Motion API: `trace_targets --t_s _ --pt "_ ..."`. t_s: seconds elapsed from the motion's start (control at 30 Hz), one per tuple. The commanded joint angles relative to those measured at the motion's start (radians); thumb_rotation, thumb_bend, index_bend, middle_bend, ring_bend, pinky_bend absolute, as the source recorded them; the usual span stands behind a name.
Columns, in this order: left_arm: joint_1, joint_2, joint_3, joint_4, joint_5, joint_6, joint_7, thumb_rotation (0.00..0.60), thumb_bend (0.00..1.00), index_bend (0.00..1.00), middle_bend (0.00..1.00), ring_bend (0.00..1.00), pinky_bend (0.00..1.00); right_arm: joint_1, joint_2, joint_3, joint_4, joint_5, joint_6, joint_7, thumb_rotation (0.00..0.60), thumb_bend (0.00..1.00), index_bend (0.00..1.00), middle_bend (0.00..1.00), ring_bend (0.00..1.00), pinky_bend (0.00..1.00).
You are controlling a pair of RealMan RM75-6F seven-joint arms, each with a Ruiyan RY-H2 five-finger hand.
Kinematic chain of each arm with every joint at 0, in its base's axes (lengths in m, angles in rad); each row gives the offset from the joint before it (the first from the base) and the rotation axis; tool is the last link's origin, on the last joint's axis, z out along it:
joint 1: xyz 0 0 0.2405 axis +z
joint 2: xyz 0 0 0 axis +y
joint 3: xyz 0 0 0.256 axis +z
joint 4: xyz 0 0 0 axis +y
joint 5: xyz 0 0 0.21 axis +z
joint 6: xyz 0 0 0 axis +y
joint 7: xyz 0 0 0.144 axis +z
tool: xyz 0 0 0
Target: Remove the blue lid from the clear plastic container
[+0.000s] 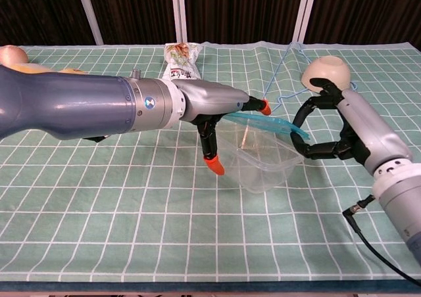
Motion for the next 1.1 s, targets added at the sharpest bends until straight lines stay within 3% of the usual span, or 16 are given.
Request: trace_targets --t_s 0.03,0.37,0.9,1.1 --pt "0.004 0.0 -0.005 -0.002 0.011 0.008 -0.004 0.6 0.0 0.0 0.0 0.0 0.07 0.001 0.004 0.002 -0.007 -0.002 0.002 0.0 0.6 0.81 0.67 0.06 0.0 0.0" --pt "0.031 0.049 -0.039 -0.056 0.068 0.052 -0.034 0.6 0.0 0.0 0.0 0.0 0.07 0.023 0.006 0.012 -0.024 -0.024 0.004 -0.022 0.6 0.81 0.67 0.06 0.0 0.0" --pt "0.093 0.169 -0.052 -0.148 0.144 0.093 -0.084 0.6 0.0 0.0 0.0 0.0 0.07 0.112 -0.018 0.142 -0.003 0.033 -0.026 -0.082 0.6 0.81 0.67 0.07 0.0 0.0" --pt "0.113 0.195 -0.055 -0.157 0.164 0.096 -0.104 0.6 0.0 0.0 0.0 0.0 0.07 0.124 -0.008 0.162 -0.015 0.046 -0.017 -0.094 0.6 0.81 0.67 0.07 0.0 0.0"
